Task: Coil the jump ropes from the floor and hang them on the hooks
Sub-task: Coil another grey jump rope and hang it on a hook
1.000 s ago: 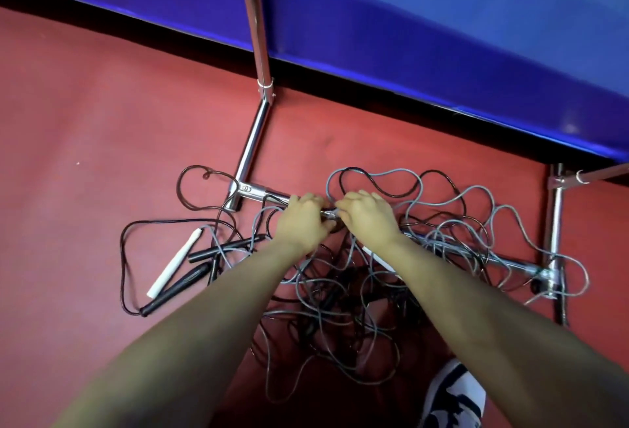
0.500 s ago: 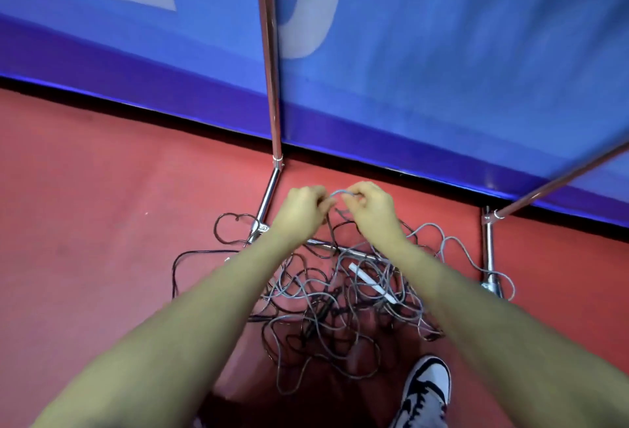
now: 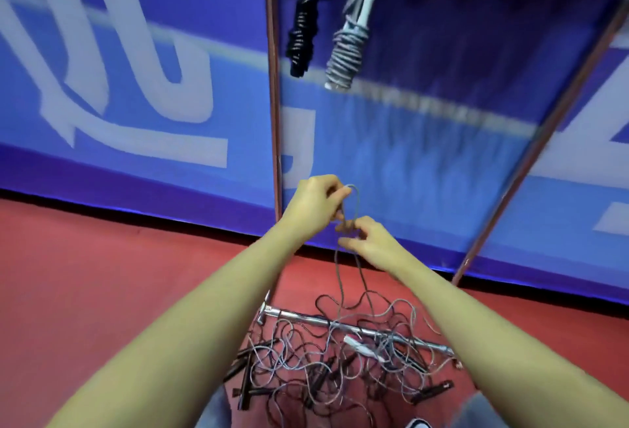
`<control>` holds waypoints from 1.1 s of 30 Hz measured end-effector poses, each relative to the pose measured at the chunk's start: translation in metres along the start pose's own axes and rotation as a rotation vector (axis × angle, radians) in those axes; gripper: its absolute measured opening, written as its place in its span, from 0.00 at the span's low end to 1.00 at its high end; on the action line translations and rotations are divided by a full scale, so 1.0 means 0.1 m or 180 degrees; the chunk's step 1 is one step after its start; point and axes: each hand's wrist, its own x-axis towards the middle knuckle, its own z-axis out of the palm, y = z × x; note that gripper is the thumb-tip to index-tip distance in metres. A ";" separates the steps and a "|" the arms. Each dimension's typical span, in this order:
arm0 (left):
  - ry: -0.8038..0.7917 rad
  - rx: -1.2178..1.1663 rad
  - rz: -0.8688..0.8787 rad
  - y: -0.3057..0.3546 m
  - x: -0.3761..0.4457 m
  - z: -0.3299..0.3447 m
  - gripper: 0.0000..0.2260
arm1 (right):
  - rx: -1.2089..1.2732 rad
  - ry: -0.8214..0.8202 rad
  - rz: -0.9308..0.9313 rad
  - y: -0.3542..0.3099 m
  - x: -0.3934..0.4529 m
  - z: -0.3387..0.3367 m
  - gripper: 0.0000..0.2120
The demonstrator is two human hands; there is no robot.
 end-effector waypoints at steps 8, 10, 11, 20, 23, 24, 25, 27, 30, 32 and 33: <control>0.0342 -0.0660 0.0225 0.94 -0.09 -0.27 0.09 | -0.0030 0.0541 -0.0102 -0.58 -0.20 -0.48 0.13; 0.0456 -0.0901 -0.0036 1.01 -0.12 -0.27 0.09 | 0.0211 0.0855 -0.0124 -0.70 -0.25 -0.61 0.15; 0.0433 -0.0877 -0.0230 1.00 -0.14 -0.25 0.10 | 0.0444 0.1009 -0.0140 -0.76 -0.27 -0.68 0.15; -0.0489 0.0144 -0.0026 0.96 -0.26 0.01 0.09 | 0.1411 0.1378 -0.0602 -1.36 -0.40 -1.17 0.16; -0.0311 0.0036 0.0042 1.10 -0.21 -0.09 0.10 | 0.1624 0.1496 -0.0721 -1.39 -0.45 -1.32 0.16; -0.0215 -0.0021 0.0074 1.16 -0.19 -0.13 0.10 | 0.1635 0.1477 -0.0726 -1.39 -0.48 -1.37 0.15; -0.0089 -0.0097 0.0070 1.23 -0.17 -0.17 0.10 | 0.1562 0.1406 -0.0684 -1.38 -0.51 -1.40 0.13; 0.0182 -0.0260 0.0085 1.37 -0.13 -0.26 0.11 | 0.1127 0.1105 -0.0587 -1.33 -0.60 -1.40 0.07; 0.0379 -0.0151 0.0274 1.63 -0.07 -0.41 0.14 | 0.0289 0.0445 -0.0457 -1.15 -0.71 -1.22 0.06; 0.0400 -0.0091 0.0399 1.79 -0.05 -0.50 0.15 | 0.0199 0.0032 -0.0292 -1.05 -0.75 -1.05 0.08; 0.0410 -0.0050 0.0428 1.86 -0.05 -0.53 0.15 | 0.0267 -0.0046 -0.0258 -1.03 -0.76 -0.98 0.06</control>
